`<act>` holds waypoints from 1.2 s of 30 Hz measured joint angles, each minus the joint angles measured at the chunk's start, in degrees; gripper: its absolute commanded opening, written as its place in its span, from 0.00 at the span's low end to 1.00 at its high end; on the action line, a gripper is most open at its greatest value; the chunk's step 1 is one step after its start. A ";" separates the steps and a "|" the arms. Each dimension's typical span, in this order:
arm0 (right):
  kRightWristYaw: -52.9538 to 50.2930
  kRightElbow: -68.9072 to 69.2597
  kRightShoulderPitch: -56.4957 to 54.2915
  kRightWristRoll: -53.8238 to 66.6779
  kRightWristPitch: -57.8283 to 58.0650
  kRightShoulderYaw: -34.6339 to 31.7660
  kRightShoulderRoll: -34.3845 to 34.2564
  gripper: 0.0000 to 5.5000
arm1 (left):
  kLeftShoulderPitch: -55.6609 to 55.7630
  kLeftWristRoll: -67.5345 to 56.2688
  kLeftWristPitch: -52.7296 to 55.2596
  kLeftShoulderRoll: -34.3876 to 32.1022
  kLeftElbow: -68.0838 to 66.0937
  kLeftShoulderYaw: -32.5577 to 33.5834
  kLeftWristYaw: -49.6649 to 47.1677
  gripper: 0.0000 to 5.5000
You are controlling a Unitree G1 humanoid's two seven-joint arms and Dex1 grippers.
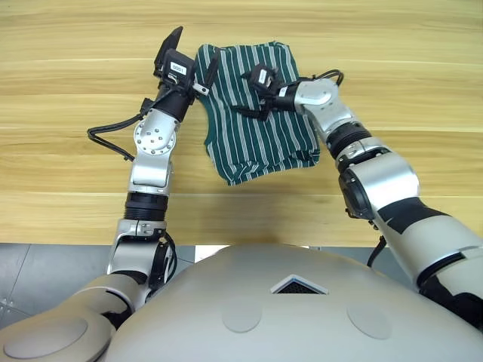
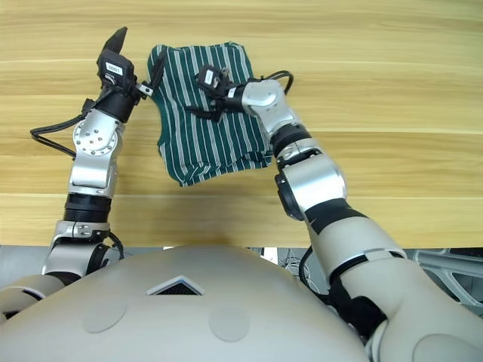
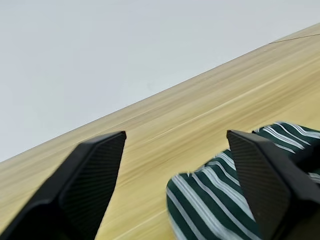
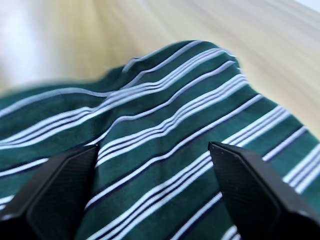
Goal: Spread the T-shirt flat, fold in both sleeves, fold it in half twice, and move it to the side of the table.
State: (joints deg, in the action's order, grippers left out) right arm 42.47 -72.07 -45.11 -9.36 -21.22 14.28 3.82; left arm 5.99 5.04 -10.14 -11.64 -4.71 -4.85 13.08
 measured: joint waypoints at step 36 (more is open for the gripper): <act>14.62 11.85 13.21 -4.69 -39.18 2.54 34.14 0.83 | -0.44 11.19 -30.66 -30.62 -9.73 -10.69 29.68 0.79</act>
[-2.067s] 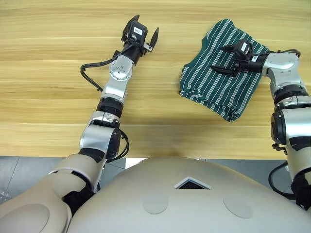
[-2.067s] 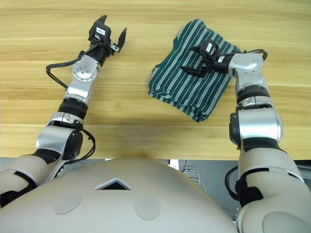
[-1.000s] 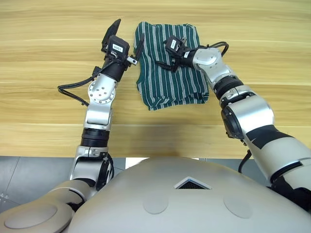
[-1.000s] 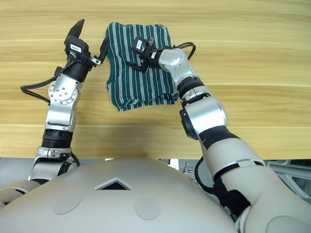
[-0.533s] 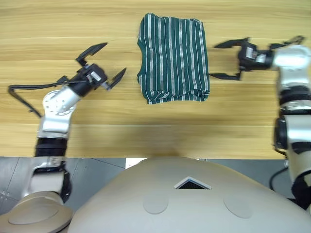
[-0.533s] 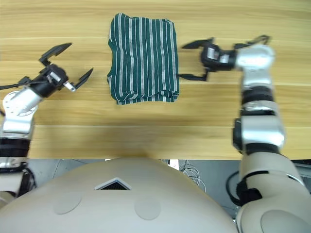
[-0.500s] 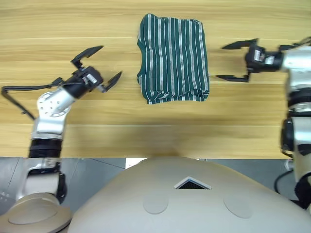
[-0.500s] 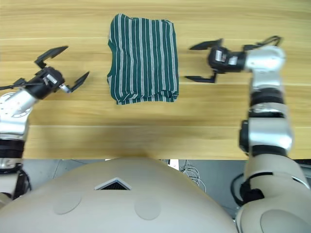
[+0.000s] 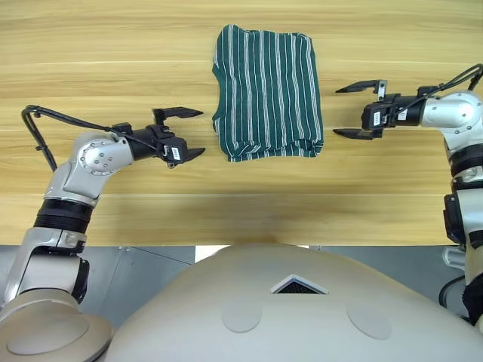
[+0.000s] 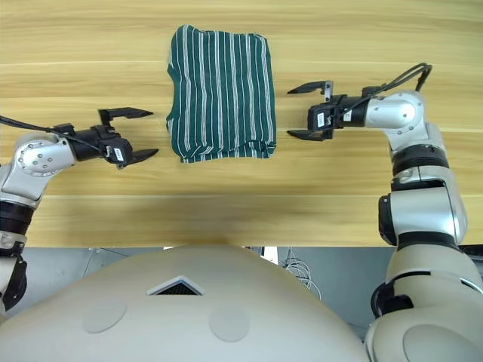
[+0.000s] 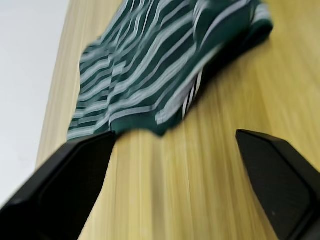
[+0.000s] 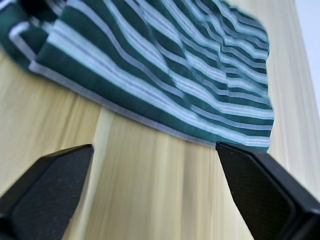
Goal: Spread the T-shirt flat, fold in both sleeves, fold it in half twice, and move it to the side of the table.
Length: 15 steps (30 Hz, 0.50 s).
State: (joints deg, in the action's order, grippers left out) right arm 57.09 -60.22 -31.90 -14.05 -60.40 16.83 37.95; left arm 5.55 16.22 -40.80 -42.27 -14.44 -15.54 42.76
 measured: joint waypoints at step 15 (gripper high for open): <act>6.62 0.68 1.22 7.61 -0.52 3.12 -2.71 0.55 | 8.58 9.23 -7.98 6.47 -9.99 -8.64 -10.79 0.49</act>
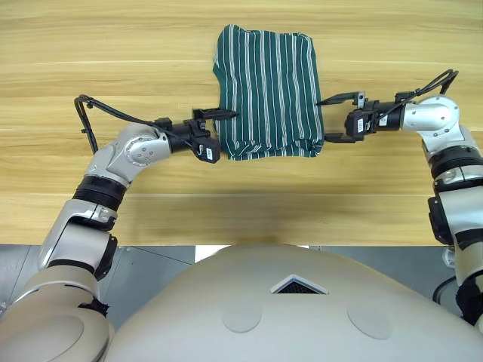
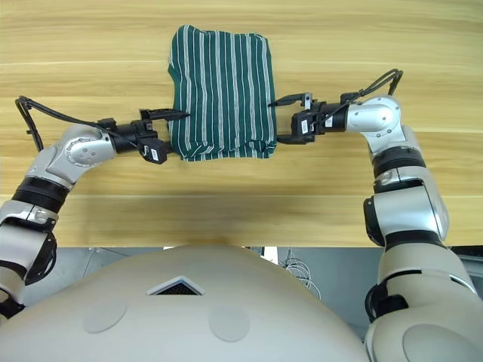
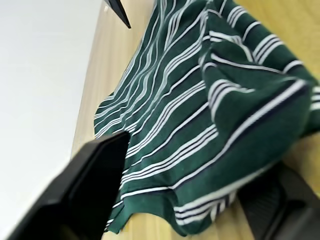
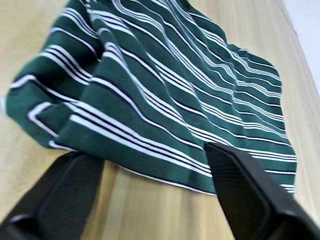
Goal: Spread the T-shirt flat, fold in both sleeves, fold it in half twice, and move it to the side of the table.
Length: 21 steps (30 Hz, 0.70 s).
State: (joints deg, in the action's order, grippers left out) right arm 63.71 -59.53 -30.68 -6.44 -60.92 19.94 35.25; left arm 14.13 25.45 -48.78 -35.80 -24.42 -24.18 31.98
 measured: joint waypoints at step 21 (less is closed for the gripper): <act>2.46 6.14 4.47 1.25 2.41 0.79 0.07 0.00 | -0.96 -4.51 -2.95 -0.76 -1.82 -0.44 -0.82 0.00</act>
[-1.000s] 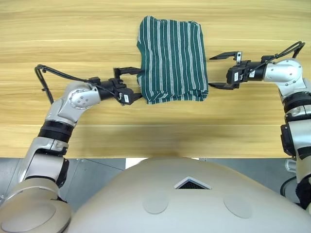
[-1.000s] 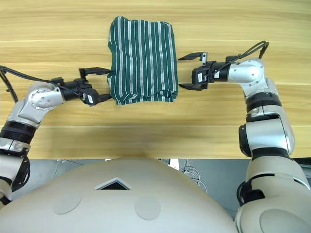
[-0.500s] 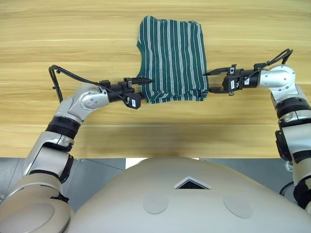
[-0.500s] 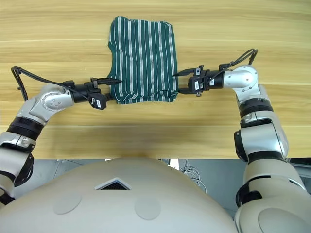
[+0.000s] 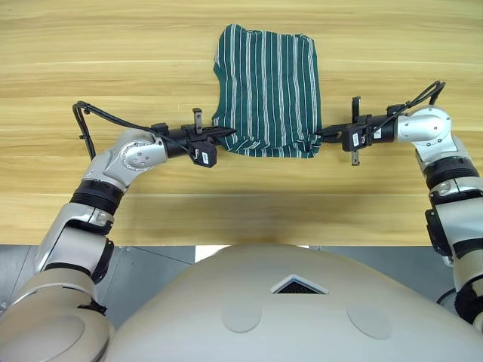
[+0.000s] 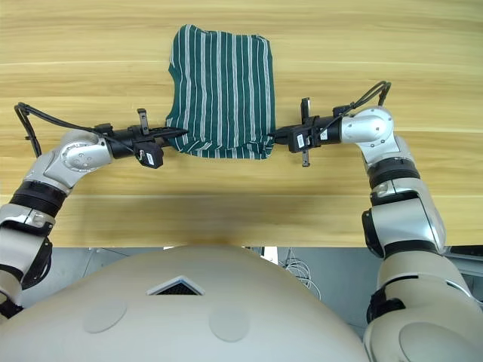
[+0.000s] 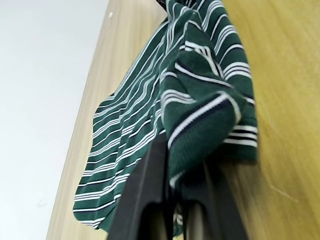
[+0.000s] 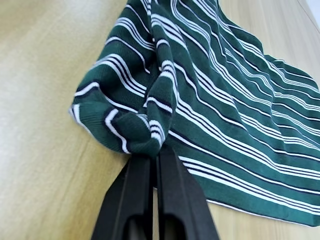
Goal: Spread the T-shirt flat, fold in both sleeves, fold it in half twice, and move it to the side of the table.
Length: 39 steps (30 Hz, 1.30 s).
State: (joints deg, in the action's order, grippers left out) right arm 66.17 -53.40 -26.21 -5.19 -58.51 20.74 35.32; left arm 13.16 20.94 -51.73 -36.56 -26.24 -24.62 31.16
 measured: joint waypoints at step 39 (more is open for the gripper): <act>17.83 -19.80 -23.26 19.89 37.96 -6.10 -6.70 0.11 | 28.29 -17.89 21.35 14.43 -35.74 6.32 16.95 0.00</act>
State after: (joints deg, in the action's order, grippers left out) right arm 84.00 -73.20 -49.47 14.70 -20.55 14.64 28.62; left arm 41.46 3.04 -30.38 -22.13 -61.98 -18.31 48.11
